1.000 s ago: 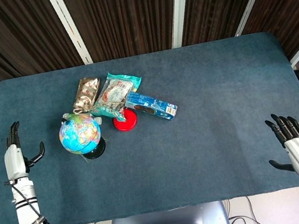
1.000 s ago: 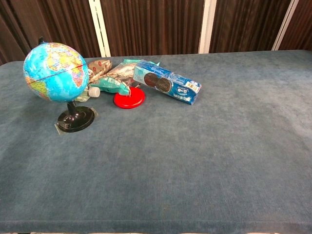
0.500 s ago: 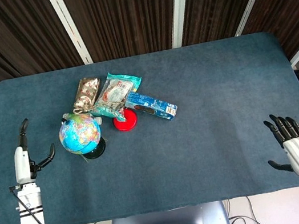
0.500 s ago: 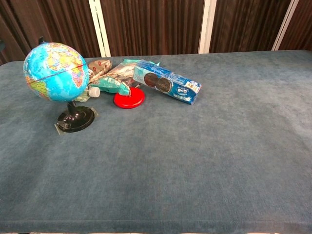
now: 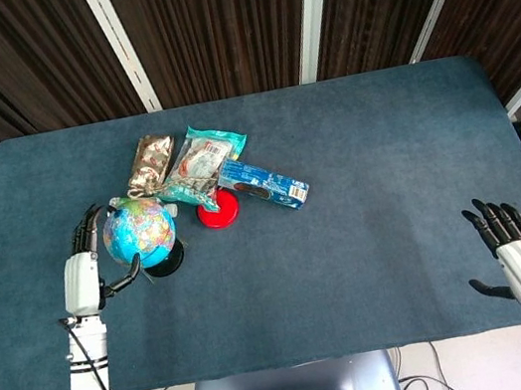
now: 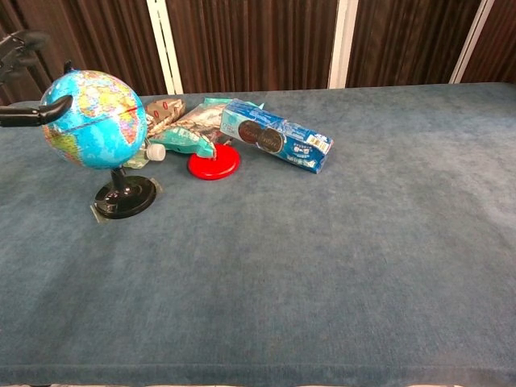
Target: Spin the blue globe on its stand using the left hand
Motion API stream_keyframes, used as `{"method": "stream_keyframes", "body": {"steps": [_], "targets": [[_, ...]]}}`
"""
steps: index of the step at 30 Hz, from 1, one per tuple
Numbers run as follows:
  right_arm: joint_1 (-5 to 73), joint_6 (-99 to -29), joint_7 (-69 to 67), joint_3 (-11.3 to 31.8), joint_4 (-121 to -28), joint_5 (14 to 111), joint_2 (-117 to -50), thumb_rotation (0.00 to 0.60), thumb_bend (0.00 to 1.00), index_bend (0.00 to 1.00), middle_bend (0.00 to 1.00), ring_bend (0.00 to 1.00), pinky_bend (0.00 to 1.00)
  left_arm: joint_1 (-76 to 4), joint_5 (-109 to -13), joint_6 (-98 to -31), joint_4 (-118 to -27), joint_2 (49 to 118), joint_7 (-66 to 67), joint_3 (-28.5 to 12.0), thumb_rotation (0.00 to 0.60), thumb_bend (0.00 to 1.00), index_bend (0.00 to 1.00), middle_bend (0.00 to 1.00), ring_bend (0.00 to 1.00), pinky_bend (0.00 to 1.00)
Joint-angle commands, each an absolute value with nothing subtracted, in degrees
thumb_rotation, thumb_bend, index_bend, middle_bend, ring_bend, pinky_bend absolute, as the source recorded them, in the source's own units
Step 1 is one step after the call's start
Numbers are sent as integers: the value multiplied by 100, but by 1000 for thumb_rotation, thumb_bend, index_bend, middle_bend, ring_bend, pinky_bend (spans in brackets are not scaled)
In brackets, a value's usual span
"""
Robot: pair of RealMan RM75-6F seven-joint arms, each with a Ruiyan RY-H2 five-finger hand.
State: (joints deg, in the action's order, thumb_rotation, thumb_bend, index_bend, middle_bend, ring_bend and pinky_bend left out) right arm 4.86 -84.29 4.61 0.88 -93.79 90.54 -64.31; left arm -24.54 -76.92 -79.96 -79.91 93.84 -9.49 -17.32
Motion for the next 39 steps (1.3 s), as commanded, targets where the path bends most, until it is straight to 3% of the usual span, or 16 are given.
{"method": "stream_keyframes", "body": {"steps": [1, 39], "targets": [[483, -8434, 455, 91, -9374, 9047, -6430, 600, 150, 0, 0, 0, 0, -2557, -7602, -7918, -7814, 9522, -928, -1776, 497, 307, 0, 0, 0, 83], [505, -8370, 560, 88, -9388, 9025, -6471, 600, 150, 0, 0, 0, 0, -2457, -7168, -7688, -7624, 9350, -1189, -1823, 549, 306, 0, 0, 0, 84]]}}
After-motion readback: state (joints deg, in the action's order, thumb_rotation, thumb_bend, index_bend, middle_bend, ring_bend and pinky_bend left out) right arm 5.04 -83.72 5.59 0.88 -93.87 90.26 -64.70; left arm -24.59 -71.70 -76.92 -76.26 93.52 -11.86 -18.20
